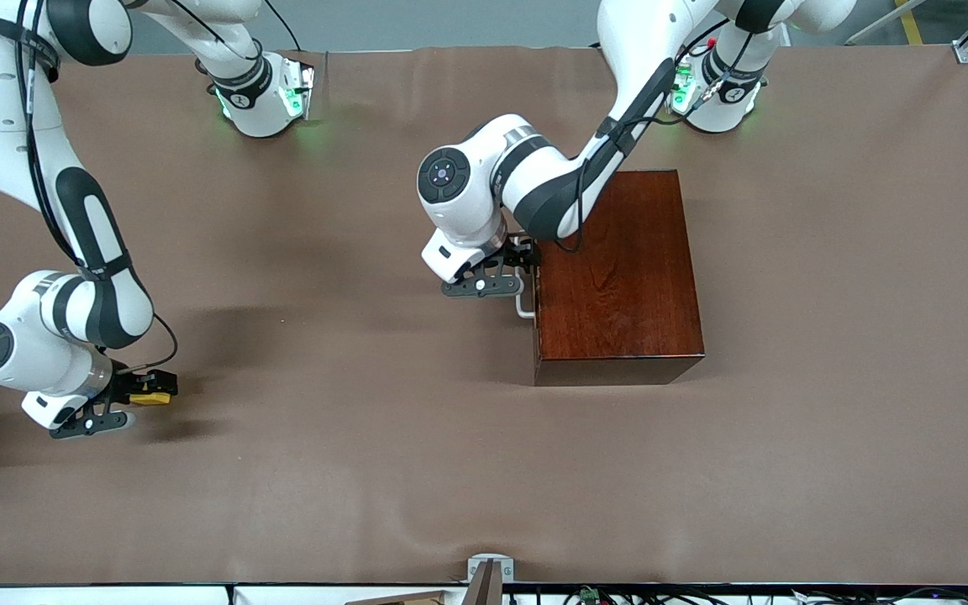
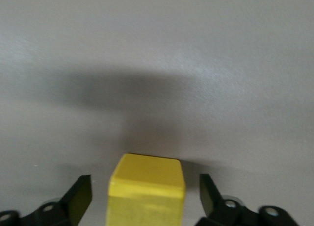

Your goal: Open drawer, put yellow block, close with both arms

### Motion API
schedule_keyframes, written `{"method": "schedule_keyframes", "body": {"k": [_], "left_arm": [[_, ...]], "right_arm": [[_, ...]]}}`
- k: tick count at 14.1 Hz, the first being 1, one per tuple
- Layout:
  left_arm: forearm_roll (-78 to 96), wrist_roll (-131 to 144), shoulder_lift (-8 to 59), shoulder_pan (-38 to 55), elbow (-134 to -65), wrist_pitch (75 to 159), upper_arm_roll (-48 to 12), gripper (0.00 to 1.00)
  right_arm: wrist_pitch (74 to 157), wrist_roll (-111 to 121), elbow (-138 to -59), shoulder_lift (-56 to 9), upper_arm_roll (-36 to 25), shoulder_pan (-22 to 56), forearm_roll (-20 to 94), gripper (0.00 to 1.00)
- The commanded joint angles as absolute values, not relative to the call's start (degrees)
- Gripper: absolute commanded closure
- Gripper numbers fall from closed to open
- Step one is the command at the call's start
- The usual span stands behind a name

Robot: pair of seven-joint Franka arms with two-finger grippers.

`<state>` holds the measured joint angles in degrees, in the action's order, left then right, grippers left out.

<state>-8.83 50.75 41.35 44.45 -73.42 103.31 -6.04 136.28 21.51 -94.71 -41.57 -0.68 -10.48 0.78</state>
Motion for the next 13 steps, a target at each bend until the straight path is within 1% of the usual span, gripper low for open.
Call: {"method": "schedule_keyframes", "body": {"k": [1, 7, 10, 13], "left_arm": [[-10.28, 51.85, 42.8, 45.17, -71.89, 103.79, -5.8, 0.0], [-10.2, 52.03, 44.03, 45.44, -71.89, 106.17, -5.8, 0.0], [-10.2, 52.03, 43.86, 45.7, -71.72, 106.78, -5.8, 0.0], [-10.2, 52.29, 43.77, 45.88, -71.63, 108.8, -5.89, 0.0]], "right_arm": [[135.97, 21.36, -95.01, -41.05, 0.35, -12.13, 0.0, 1.0], [134.74, 21.53, -94.66, -40.69, 0.44, -11.17, 0.0, 1.0], [132.81, 21.97, -92.91, -39.64, 0.53, -8.71, -0.87, 1.0], [131.31, 22.06, -91.41, -39.55, 0.53, -8.52, -1.67, 1.0]]}}
